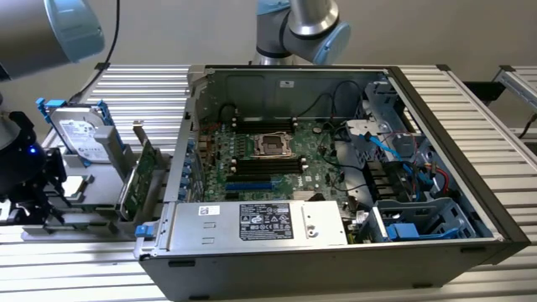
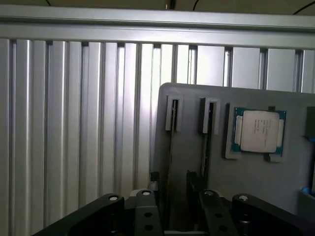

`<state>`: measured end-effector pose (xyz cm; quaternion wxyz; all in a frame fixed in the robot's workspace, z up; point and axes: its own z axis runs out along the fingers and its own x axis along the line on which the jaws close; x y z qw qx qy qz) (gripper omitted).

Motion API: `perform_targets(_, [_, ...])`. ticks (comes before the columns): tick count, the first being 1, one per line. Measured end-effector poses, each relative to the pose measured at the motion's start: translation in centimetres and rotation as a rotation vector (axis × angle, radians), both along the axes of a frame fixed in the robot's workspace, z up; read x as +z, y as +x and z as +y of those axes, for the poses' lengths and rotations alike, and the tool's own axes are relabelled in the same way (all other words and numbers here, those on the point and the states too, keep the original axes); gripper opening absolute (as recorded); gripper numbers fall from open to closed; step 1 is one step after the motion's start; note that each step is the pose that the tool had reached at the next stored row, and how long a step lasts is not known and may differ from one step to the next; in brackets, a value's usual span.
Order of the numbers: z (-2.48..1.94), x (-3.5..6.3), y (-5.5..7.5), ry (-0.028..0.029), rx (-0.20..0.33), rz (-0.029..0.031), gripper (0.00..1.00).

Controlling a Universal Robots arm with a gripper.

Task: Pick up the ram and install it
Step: 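Pick up the ram and move it above insertion slot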

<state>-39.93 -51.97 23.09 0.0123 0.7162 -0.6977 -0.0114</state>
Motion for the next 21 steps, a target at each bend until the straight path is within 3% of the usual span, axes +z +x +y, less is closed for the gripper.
perform_targets(21, [-0.11, -3.40, 1.1, 0.0000, 0.014, 0.0000, 0.36])
